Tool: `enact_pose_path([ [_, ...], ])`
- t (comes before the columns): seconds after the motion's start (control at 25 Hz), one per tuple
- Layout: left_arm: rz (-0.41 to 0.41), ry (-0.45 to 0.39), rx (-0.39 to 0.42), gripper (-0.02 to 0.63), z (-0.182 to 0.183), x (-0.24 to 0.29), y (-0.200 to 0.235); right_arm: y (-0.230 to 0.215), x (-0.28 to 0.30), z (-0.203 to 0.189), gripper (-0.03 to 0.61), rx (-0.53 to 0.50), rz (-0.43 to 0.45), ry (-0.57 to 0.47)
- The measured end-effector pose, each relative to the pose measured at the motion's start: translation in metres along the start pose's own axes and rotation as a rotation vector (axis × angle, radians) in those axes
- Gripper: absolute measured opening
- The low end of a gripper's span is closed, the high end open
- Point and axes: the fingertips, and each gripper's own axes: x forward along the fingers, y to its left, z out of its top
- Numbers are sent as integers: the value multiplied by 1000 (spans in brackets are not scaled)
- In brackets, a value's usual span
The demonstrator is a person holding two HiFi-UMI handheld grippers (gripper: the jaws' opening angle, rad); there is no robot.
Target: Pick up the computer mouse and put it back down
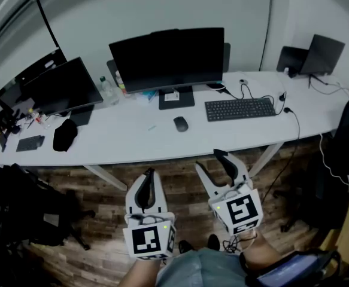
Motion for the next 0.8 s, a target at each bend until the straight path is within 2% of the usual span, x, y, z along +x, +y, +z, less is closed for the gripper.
enact_pose_path([
  [0.56, -47, -2, -21, 5, -11, -15, 49, 32, 8, 3, 181, -23, -92, 1],
  [0.8, -80, 23, -31, 5, -20, -9, 50, 35, 11, -2, 178, -27, -108, 31],
])
